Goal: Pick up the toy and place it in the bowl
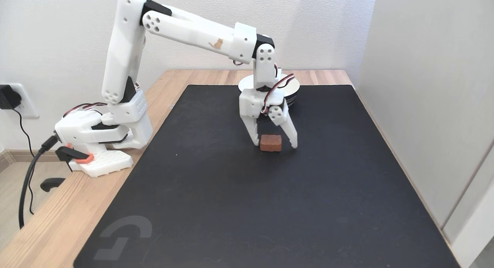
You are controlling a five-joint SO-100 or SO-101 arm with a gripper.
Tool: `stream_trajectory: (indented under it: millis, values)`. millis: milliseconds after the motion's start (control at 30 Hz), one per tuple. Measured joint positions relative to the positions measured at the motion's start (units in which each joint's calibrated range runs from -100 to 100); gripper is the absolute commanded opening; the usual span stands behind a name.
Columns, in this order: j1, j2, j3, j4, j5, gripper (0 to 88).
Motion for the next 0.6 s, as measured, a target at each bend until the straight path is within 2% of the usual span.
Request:
stream_trajectory:
  millis: [33,67,100,133,600]
  values:
    - [0.00,0.08,0.00,0.00,0.00,10.6]
    - [0.00,0.25,0.00,0.00,0.00,3.5]
    - [0.00,0.25,0.00,0.00,0.00,0.6]
    - [0.00,0.25,0.00,0.00,0.00,2.6]
    - [-0.42,-1.42,-1.32,-1.52,-0.05,2.2]
